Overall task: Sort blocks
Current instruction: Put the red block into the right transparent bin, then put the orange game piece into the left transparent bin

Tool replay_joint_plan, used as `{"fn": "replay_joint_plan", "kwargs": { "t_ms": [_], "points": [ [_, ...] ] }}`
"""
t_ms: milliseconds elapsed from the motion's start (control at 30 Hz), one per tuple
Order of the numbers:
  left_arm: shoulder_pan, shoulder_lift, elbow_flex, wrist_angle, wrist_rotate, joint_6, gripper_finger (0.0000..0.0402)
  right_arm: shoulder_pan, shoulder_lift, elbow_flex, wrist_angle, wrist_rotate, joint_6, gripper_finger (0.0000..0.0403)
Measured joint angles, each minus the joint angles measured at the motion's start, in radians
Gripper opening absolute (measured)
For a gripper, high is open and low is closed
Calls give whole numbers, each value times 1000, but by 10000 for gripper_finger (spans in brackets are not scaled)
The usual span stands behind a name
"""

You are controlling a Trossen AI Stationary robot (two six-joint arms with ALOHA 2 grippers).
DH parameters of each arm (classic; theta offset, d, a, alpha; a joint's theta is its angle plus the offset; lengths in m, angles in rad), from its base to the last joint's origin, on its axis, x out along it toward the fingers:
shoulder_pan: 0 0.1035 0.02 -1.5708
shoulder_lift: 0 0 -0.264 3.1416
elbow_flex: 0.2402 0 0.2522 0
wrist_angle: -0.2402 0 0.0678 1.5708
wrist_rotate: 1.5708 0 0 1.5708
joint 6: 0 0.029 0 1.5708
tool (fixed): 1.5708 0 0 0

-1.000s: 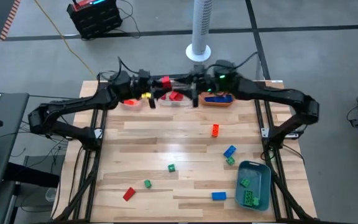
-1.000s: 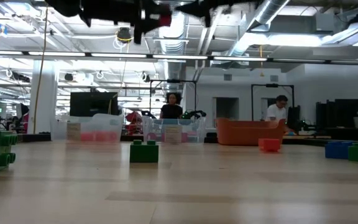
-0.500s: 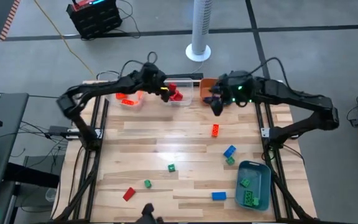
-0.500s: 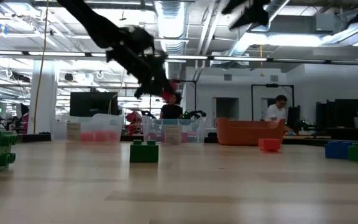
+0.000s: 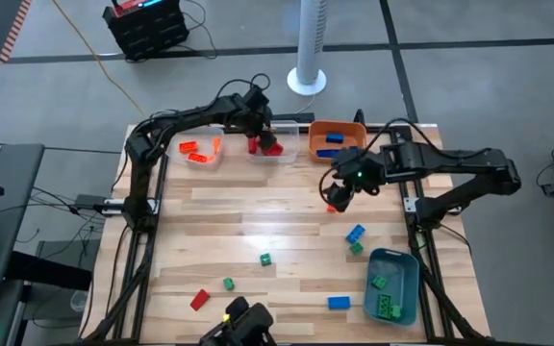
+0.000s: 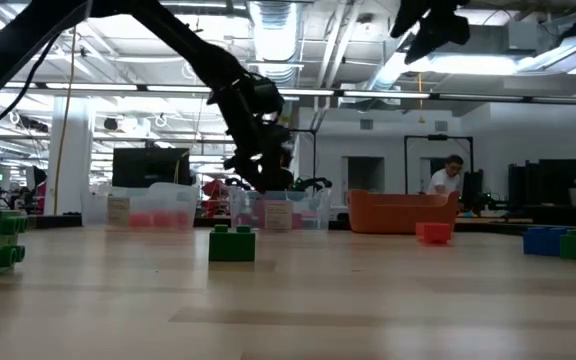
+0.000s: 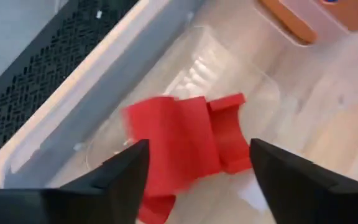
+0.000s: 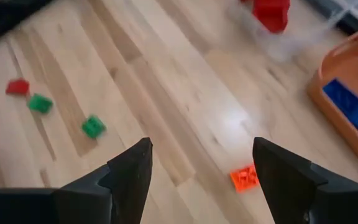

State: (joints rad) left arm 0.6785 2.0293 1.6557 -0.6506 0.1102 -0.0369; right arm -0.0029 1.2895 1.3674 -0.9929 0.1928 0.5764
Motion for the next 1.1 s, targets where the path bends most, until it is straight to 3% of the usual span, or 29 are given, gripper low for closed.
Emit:
{"fn": "replay_joint_plan", "kwargs": {
  "t_ms": [100,267,467,833,1100],
  "points": [
    [-4,-7,45,-68,15,59,300,14,6,-1,-95,0,8,281],
    [-33,-127,51,-70,11,139,298,-31,40,-97,-159,-67,57,281],
    [-97,-291,46,-87,-6,136,282,-129,126,-270,-154,-135,450,281],
    [-176,-504,46,-169,-19,149,280,-152,344,-306,64,-142,486,281],
    [-159,-585,46,-249,-24,181,280,-150,418,-306,142,-107,694,282]
  ]
}}
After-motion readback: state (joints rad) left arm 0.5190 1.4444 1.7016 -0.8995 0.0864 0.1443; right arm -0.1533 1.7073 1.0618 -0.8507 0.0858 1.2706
